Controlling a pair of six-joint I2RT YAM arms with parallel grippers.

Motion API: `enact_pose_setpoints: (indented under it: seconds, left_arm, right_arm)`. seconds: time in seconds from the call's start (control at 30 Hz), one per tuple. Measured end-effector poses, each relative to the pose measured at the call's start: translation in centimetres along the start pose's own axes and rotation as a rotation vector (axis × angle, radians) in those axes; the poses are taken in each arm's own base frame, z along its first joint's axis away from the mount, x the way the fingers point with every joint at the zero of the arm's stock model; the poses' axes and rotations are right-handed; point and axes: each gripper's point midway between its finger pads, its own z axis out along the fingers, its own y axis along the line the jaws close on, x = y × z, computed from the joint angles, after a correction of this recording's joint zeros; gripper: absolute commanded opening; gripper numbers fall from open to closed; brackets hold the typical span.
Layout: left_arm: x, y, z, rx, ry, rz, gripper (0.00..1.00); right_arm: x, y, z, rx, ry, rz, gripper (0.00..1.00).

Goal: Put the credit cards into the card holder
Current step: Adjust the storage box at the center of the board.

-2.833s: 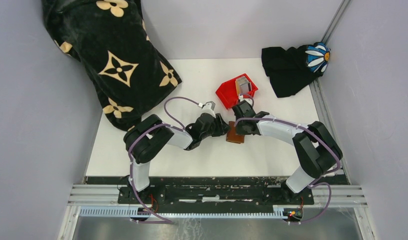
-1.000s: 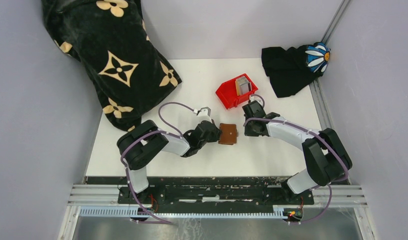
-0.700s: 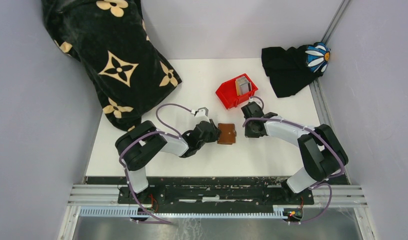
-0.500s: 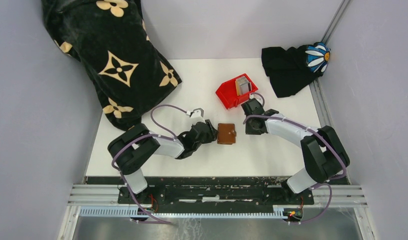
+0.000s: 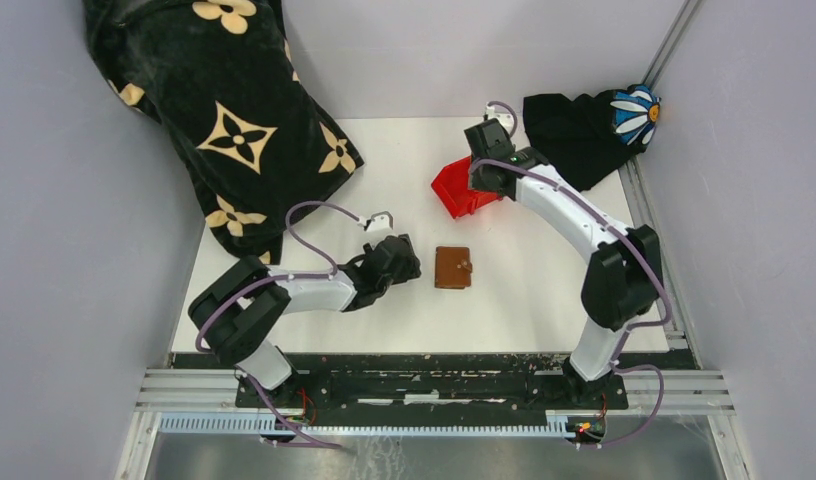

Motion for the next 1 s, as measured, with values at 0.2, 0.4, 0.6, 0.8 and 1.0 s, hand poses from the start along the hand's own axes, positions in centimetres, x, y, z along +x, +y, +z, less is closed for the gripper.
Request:
enact_pose_setpoints:
  seconds: [0.2,0.4,0.6,0.8,1.0]
  left_arm:
    - [-6.4,-0.2,2.3,-0.009,-0.073,-0.068,0.66]
    - [-12.2,0.0,6.0,0.028,-0.128,-0.118,0.67]
    - [-15.0,-0.9,9.1,0.099,-0.130,-0.115,0.69]
    - [-16.1,-0.8,11.5,0.148,-0.128,-0.126,0.69]
    - [-16.8,-1.4,13.6,0.199,-0.125,-0.126,0.70]
  right_arm:
    - [-0.7,-0.1,2.9,0.076,0.018,0.025,0.43]
    - [0.3,-1.6,4.8,0.133,0.067,0.087,0.44]
    - [0.2,-1.5,6.5,0.143,0.089,0.153,0.48]
    - [0.5,-0.9,8.0,0.132,0.118,0.194,0.52]
    - [1.3,-0.8,9.0,0.137,0.148,0.212,0.53]
